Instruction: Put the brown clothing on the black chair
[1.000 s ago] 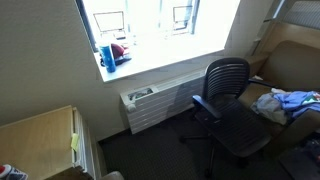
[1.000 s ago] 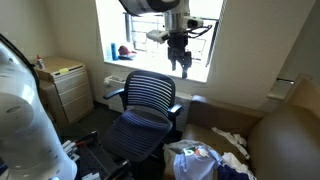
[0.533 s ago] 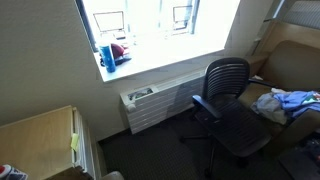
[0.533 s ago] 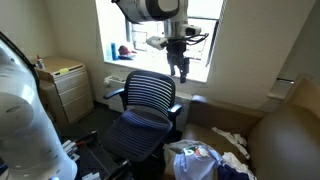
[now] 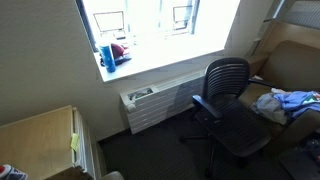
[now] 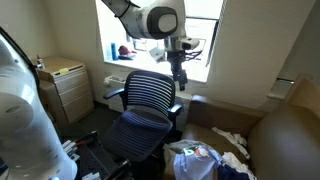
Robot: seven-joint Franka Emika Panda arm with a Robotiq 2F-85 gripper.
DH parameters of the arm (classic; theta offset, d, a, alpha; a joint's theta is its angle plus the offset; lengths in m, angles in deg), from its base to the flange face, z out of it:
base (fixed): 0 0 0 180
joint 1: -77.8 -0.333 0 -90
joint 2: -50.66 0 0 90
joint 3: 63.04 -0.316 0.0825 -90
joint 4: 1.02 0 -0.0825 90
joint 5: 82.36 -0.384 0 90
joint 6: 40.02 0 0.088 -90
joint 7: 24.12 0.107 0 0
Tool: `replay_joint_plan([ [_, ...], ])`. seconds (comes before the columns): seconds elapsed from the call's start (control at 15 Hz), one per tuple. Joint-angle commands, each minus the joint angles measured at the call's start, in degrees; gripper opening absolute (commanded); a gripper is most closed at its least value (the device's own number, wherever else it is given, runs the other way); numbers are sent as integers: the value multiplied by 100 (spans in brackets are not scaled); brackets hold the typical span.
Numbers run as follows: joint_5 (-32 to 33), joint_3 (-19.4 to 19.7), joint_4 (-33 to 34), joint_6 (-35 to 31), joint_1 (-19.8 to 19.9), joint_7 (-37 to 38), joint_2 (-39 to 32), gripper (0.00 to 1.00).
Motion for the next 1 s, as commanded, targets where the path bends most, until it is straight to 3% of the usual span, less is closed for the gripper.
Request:
replay_joint_plan([
  [0.0, -65, -56, -79, -285, 16, 8, -342, 100],
  [0.33, -15, -23, -17, -104, 2, -11, -325, 100],
  [0.93, 364, 30, -91, -1056, -92, 1725, -1204, 100],
])
